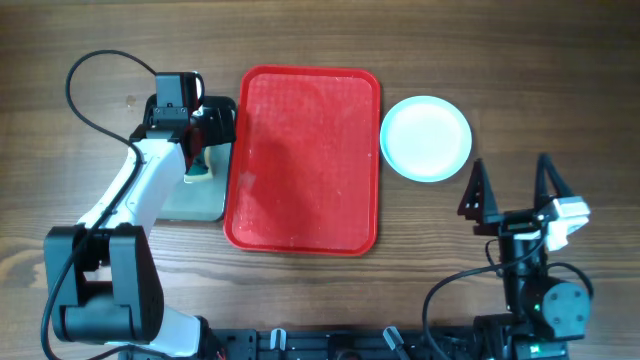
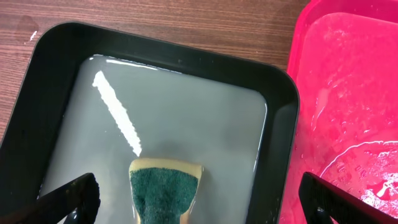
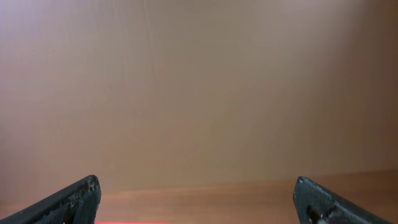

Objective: Clean dirty plates on tray and stack at the side

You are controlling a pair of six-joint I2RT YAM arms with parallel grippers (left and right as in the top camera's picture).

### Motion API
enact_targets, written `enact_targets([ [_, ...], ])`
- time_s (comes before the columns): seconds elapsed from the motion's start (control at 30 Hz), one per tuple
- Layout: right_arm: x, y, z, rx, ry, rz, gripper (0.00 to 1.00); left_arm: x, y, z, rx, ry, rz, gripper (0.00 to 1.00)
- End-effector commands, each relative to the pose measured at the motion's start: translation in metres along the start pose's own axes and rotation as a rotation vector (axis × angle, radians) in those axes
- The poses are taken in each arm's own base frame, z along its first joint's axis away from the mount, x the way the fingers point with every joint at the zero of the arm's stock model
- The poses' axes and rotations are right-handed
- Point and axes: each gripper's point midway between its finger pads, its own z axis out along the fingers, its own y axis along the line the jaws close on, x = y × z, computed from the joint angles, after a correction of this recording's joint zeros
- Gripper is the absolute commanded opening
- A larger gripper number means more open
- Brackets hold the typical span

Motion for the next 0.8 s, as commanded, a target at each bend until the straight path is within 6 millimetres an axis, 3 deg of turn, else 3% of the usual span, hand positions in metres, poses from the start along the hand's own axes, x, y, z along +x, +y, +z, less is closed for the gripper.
enact_targets([
  [0.0, 0.019, 0.000, -0.008, -0.021, 0.002, -0.020, 1.00, -0.006, 0.002, -0.006, 0.004, -0.022, -0.019, 1.00],
  [0.27, 0.045, -0.002, -0.015, -0.037, 0.044, -0.025, 1.00, -0.006, 0.002, -0.006, 0.004, -0.023, -0.019, 1.00],
  [0.43, 0.078, -0.008, -0.018, -0.033, 0.153, -0.031, 1.00, -0.006, 0.002, -0.006, 0.004, -0.022, -0.019, 1.00],
  [0.5, 0.103, -0.014, -0.023, -0.018, 0.256, -0.060, 1.00, -0.006, 0.002, -0.006, 0.004, -0.022, -0.019, 1.00],
  [0.77, 0.103, -0.014, -0.022, -0.016, 0.256, -0.052, 1.00, -0.006, 0.002, -0.006, 0.004, -0.022, -0.019, 1.00],
])
